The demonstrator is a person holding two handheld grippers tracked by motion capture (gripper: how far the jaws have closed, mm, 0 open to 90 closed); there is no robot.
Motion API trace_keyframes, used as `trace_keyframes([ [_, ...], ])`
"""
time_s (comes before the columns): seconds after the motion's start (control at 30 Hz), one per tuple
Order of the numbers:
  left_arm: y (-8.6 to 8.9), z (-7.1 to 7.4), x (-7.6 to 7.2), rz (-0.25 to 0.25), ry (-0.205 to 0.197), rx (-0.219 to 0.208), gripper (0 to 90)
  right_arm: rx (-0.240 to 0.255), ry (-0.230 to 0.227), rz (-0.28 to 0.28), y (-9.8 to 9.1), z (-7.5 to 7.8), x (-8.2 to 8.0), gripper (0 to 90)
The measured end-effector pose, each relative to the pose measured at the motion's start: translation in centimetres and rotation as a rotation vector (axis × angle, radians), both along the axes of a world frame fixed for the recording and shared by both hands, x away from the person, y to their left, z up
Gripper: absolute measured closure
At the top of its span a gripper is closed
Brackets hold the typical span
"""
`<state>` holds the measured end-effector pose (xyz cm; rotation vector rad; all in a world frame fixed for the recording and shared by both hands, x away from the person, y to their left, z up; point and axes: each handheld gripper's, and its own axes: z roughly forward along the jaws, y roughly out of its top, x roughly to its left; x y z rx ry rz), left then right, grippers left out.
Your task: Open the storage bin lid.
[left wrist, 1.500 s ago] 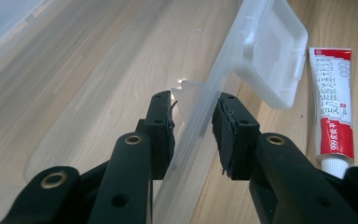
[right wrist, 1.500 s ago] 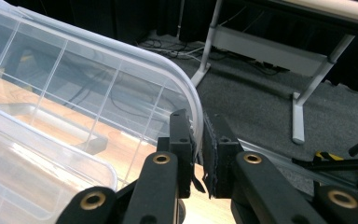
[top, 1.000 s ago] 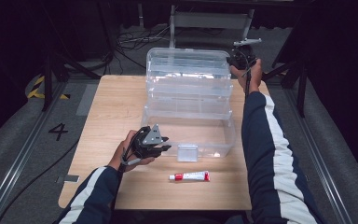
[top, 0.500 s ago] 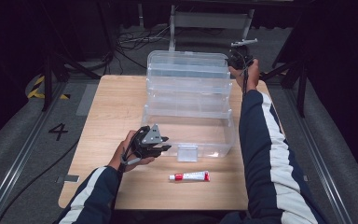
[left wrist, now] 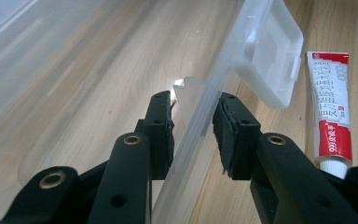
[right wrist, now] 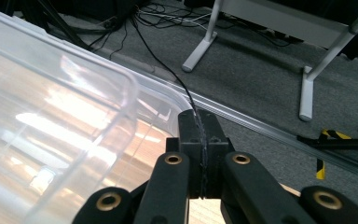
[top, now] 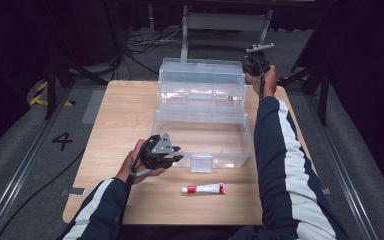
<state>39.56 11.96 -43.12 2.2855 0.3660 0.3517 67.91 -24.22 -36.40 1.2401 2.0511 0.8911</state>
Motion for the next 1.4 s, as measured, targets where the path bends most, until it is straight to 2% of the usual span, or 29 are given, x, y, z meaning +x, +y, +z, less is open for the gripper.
trace_keyframes([
  [0.17,0.0,0.0,0.0,0.002,0.002,0.000,68.1,-0.014,0.010,0.000,0.2,-0.2,0.0,90.0],
  [0.73,0.1,0.0,0.0,0.001,0.004,0.000,68.1,-0.006,-0.009,-0.001,-0.3,0.6,-1.0,89.9],
  [1.07,0.1,0.1,0.0,0.002,0.000,0.006,68.2,-0.006,-0.037,0.018,-0.6,1.5,-2.7,88.5],
  [1.4,0.1,0.0,0.0,0.002,0.000,0.005,68.0,0.004,-0.066,0.047,-1.3,2.0,-5.6,85.7],
])
